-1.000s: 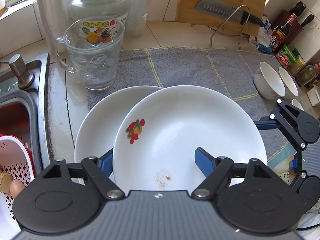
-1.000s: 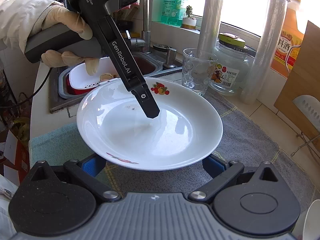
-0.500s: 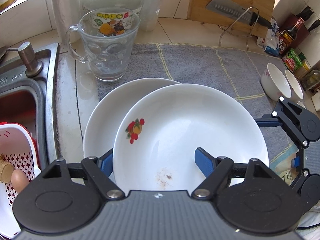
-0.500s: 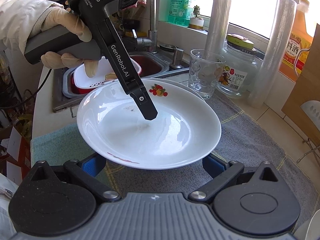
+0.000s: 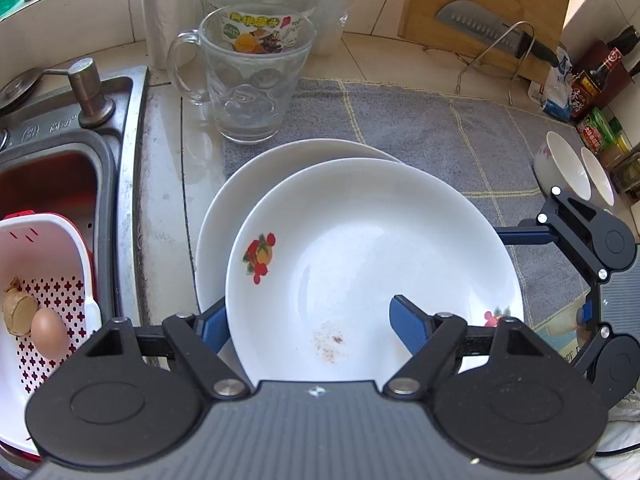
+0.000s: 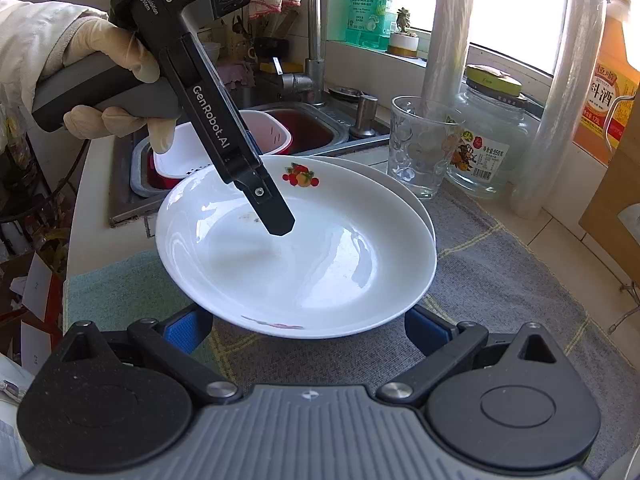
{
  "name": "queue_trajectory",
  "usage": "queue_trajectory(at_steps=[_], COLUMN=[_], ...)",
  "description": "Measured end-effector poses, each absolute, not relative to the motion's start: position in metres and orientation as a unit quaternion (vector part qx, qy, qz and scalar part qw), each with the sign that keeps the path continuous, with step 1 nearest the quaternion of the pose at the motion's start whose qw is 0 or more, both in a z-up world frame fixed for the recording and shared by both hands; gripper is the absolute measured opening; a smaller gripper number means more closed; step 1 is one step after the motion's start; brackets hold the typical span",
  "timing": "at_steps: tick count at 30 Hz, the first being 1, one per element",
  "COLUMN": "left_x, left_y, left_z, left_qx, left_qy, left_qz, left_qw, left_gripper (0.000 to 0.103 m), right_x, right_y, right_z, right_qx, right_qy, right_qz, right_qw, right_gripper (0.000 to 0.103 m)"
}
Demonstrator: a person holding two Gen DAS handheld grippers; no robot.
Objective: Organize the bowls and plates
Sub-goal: 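Carry the fruit-decal plate onto the stack by the sink with the left tool while the right tool steadies it, then set the plate on the stack, open the left tool, lift the right tool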
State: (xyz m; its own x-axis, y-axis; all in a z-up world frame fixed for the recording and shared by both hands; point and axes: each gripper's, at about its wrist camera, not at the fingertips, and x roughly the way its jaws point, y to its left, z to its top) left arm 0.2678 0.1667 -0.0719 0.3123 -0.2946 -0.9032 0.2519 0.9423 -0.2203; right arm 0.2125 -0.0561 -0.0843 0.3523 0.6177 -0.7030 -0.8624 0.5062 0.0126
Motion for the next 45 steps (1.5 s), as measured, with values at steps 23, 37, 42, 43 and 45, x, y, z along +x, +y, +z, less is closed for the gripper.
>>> queue_trajectory(at_steps=[23,37,42,43,45], left_x=[0.250,0.224,0.215,0.214,0.213], left_y=[0.181,0.099,0.058,0.052,0.035], left_z=[-0.056,-0.033,-0.033,-0.034,-0.039], left_qx=[-0.007,0.119,0.142,0.139,0.143], left_qy=[0.534,0.395,0.345,0.342,0.337], left_qz=[-0.151,-0.190,-0.222,-0.232,-0.249], left_qw=[0.832,0.891,0.901,0.900,0.897], left_gripper=[0.081,0.090,0.091,0.091,0.091], right_x=[0.213,0.205,0.191,0.189,0.184], right_y=[-0.060,-0.111,-0.145,-0.151,-0.169], right_z=[-0.076,-0.066,-0.061,-0.061,-0.060], right_qx=[-0.180,-0.170,-0.155,-0.152,-0.144], right_qy=[0.314,0.331,0.346,0.350,0.361], right_qz=[0.435,0.296,0.234,0.221,0.194], right_qw=[0.825,0.880,0.896,0.898,0.901], right_gripper=[0.103,0.103,0.103,0.103,0.103])
